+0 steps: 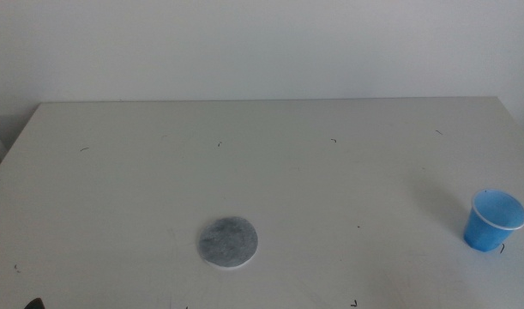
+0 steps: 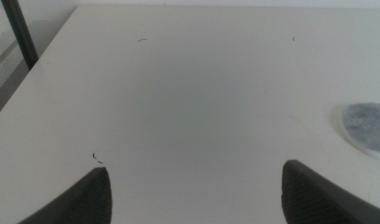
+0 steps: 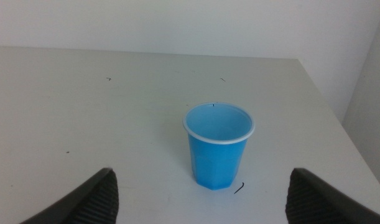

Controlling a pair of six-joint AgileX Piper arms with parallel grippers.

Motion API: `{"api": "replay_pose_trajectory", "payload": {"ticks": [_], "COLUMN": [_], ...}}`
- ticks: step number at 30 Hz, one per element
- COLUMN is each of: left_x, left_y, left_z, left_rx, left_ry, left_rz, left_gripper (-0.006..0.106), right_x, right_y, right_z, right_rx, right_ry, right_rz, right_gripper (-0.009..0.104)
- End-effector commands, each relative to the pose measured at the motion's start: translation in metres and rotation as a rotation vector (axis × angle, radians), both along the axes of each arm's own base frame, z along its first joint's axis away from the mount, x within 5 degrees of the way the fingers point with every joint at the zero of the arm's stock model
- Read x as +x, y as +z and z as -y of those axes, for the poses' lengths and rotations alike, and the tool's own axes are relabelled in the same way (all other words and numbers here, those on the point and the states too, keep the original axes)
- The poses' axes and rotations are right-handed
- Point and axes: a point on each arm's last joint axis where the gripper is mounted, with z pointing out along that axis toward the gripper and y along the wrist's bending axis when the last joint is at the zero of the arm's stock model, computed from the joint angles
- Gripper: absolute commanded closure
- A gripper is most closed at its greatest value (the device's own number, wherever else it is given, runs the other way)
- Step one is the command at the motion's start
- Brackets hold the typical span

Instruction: Place an empty cup on a cup mat.

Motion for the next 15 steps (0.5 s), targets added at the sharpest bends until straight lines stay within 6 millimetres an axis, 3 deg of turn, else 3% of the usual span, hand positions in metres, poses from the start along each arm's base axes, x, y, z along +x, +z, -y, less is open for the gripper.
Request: {"api": "replay_pose_trajectory", "payload": {"ticks": [1,8,15], "left_x": [0.001,0.001,0.001], "left_y": [0.009,0.009,0.009], "left_z": [0.000,0.000,0.000], "left_rx": [-0.016,-0.016,-0.016], "left_ry": [0.000,0.000,0.000], "left_rz": [0.084,0.084,0.084], "left_gripper": [-0.005,-0.005,-0.005], "right_x": [-0.002,-0.007,-0.008], "right_y": [0.017,0.047,0.092], "right_z": [0.001,0.000,0.000], "right_rx": [-0.014,-0.021,-0.025], "right_ry": [-0.005,0.001,0.009], "right_rz": [0.117,0.049,-0.046], "right_gripper": [0.004,0.004,0.004]}}
